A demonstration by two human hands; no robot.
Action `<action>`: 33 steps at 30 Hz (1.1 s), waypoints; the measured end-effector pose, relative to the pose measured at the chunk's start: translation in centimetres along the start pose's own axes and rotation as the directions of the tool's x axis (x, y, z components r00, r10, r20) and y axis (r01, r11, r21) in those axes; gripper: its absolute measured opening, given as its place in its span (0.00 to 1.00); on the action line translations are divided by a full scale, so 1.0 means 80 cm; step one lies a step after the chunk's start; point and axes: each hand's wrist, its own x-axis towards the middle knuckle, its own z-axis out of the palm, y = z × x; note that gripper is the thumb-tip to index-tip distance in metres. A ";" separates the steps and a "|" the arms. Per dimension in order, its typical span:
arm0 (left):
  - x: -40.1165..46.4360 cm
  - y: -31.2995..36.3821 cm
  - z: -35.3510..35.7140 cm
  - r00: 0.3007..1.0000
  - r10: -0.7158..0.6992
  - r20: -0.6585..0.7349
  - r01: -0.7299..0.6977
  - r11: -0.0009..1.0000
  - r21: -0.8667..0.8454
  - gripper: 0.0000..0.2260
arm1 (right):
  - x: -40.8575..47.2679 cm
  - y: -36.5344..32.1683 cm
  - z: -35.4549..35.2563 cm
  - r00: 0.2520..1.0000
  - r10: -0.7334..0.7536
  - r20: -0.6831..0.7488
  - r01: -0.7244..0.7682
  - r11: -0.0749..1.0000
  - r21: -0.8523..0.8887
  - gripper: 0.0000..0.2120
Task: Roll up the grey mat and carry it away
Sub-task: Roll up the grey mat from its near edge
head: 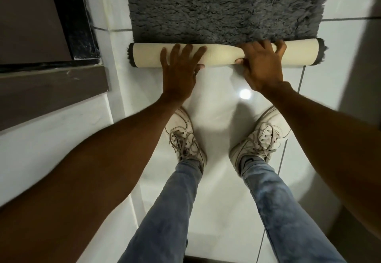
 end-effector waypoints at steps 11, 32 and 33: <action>0.072 0.008 -0.045 0.999 -0.052 0.004 0.052 0.998 0.019 0.13 | 0.010 -0.010 -0.053 0.992 0.118 -0.049 -0.121 0.990 -0.068 0.17; 0.088 -0.011 -0.036 0.939 0.205 0.277 -0.208 0.978 -0.017 0.34 | 0.012 -0.001 -0.035 0.990 0.008 0.142 -0.001 0.999 -0.051 0.22; 0.082 -0.005 -0.040 0.915 0.216 0.340 -0.211 0.976 -0.052 0.33 | 0.006 0.000 -0.036 0.973 0.016 0.228 -0.004 0.999 -0.051 0.22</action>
